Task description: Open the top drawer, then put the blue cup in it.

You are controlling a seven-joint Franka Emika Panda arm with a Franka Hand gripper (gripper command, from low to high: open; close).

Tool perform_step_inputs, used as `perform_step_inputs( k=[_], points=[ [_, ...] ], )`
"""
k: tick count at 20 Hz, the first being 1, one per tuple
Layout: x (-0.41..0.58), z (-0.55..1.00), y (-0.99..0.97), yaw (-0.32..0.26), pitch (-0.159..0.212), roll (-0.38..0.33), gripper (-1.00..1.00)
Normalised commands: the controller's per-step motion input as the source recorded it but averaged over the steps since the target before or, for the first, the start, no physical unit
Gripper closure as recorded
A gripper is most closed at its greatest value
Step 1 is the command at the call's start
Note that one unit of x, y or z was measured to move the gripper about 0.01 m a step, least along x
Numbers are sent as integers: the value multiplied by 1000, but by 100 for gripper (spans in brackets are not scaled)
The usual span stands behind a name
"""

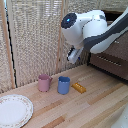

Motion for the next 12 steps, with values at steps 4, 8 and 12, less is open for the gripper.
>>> perform_step_inputs(
  k=[4, 8, 12],
  points=[
    [176, 0, 304, -234, 98, 168, -100],
    [27, 3, 154, -306, 40, 168, -100],
    [0, 51, 99, -331, 4, 174, -100]
  ],
)
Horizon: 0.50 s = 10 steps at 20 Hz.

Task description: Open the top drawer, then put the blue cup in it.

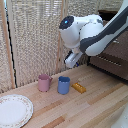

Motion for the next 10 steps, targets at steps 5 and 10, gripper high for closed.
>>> perform_step_inputs(
  k=[5, 10],
  points=[
    [0, 81, 98, -334, 0, 175, -100],
    [17, 85, 210, -296, 0, 157, -100]
  ],
)
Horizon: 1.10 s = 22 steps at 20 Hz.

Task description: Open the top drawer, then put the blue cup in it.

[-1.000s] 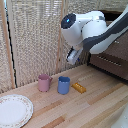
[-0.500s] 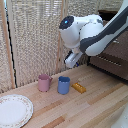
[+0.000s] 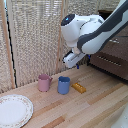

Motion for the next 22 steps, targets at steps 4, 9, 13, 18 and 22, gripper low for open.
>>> perform_step_inputs(
  k=[4, 9, 13, 18, 22],
  points=[
    [134, 11, 354, -244, 1, 126, -100],
    [247, -53, 383, -227, 30, 83, -100],
    [372, -156, 364, -208, 22, 50, -100],
    [475, -171, 389, -175, 8, 35, -100],
    [489, -174, 389, -171, 11, 30, -100]
  ],
)
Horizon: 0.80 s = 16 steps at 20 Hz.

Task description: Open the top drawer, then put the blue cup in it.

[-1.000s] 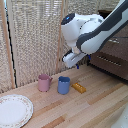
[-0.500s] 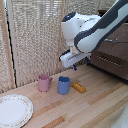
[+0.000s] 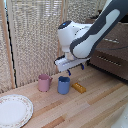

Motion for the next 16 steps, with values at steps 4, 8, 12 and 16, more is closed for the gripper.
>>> perform_step_inputs(
  k=[4, 8, 12, 16],
  points=[
    [544, -286, 207, -195, 24, 30, -100],
    [363, -316, 31, -208, 2, 12, -100],
    [284, -321, 7, -225, -26, 6, -100],
    [124, -335, 45, -177, -18, 89, -100]
  ],
)
